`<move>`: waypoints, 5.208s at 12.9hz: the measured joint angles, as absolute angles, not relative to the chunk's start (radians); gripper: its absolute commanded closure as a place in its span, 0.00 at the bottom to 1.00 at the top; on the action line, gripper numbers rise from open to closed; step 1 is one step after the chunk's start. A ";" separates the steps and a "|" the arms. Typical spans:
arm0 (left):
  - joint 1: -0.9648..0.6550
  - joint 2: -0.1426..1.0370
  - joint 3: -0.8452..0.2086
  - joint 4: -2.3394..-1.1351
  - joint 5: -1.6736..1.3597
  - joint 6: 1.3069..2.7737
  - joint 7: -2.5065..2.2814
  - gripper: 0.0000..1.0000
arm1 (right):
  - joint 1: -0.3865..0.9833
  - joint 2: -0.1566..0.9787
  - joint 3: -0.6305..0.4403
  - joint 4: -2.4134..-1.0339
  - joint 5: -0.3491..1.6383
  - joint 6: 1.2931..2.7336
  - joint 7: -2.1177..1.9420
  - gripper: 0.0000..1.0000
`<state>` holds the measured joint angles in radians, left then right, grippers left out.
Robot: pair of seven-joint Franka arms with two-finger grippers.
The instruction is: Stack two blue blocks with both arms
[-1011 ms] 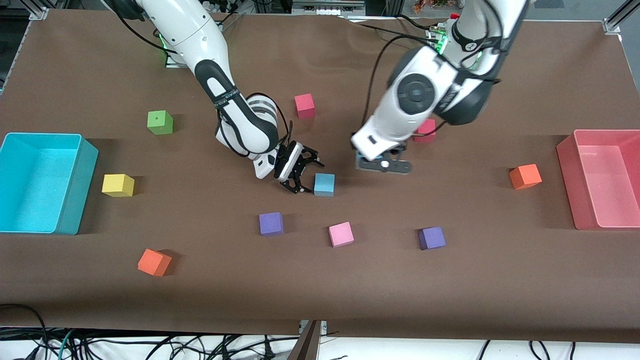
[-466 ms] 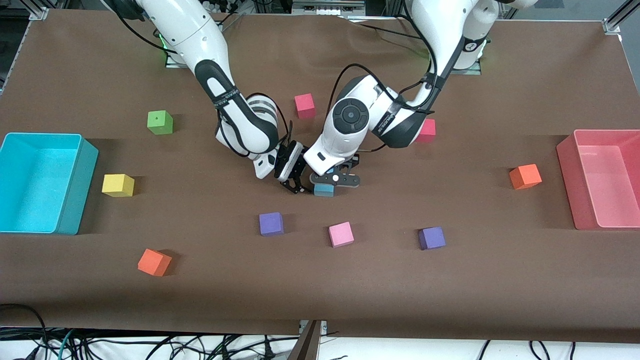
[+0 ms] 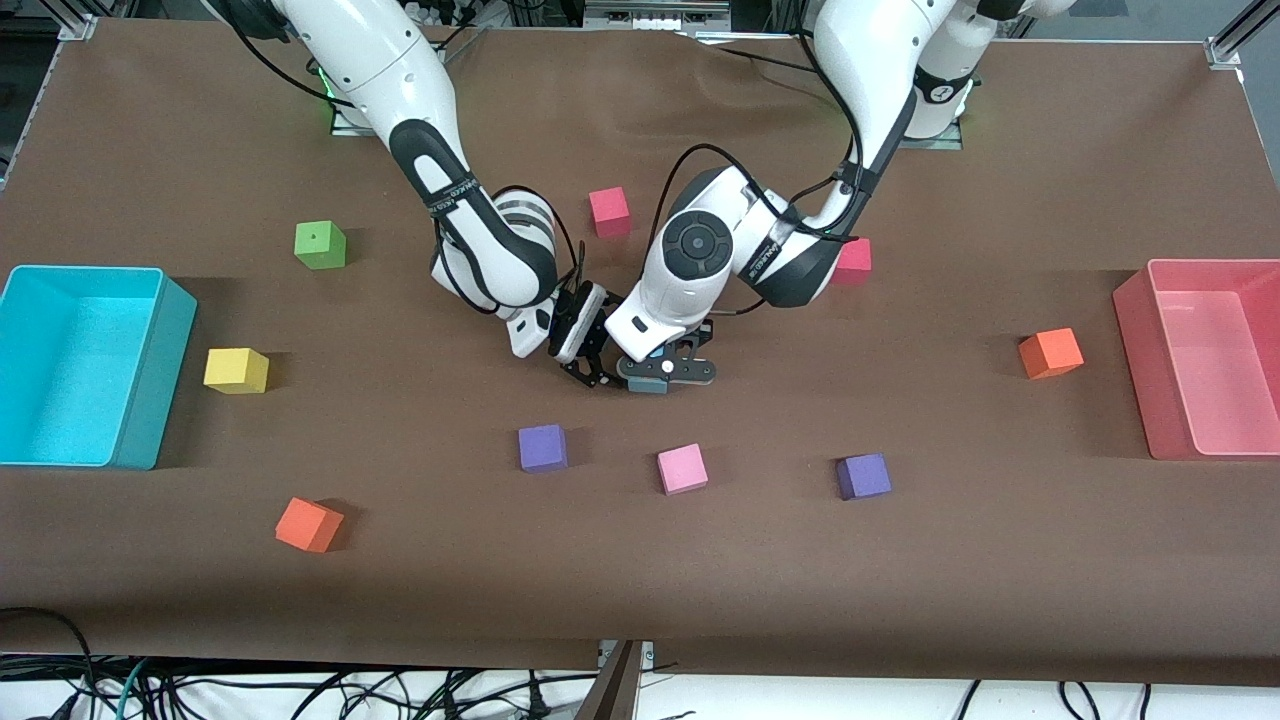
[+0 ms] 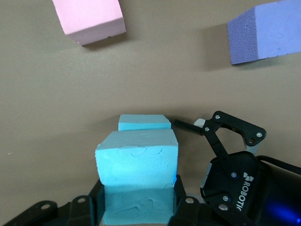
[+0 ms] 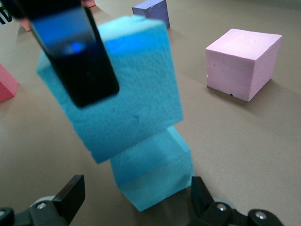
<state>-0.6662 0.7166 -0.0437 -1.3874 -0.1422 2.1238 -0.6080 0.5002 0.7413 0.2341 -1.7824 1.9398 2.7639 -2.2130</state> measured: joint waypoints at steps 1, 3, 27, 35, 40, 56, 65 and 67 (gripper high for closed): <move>-0.668 0.721 -0.044 -1.387 -0.142 2.133 -0.608 0.71 | 0.500 0.741 0.234 -1.782 1.940 2.764 -2.214 0.00; -0.672 0.728 -0.044 -1.387 -0.142 2.142 -0.608 0.69 | 0.500 0.741 0.234 -1.782 1.940 2.764 -2.215 0.00; -0.701 0.719 0.001 -1.356 -0.142 2.118 -0.615 0.00 | 0.500 0.740 0.234 -1.793 1.940 2.766 -2.223 0.00; -0.612 0.544 0.009 -1.382 -0.142 1.920 -0.615 0.00 | 0.465 0.548 0.232 -2.023 1.941 2.771 -2.138 0.00; -0.391 0.313 -0.021 -1.504 -0.142 1.751 -0.540 0.00 | 0.405 0.397 0.231 -2.142 1.942 2.676 -1.967 0.00; -0.132 0.021 -0.027 -1.624 0.033 1.493 -0.156 0.00 | 0.145 0.216 0.129 -2.179 1.096 1.986 -1.193 0.00; -0.117 0.020 -0.027 -1.625 0.033 1.491 -0.156 0.00 | 0.133 0.048 0.072 -2.057 0.396 1.781 -0.608 0.00; -0.113 0.020 -0.027 -1.625 0.033 1.490 -0.156 0.00 | 0.132 0.022 0.072 -2.033 0.243 1.779 -0.464 0.00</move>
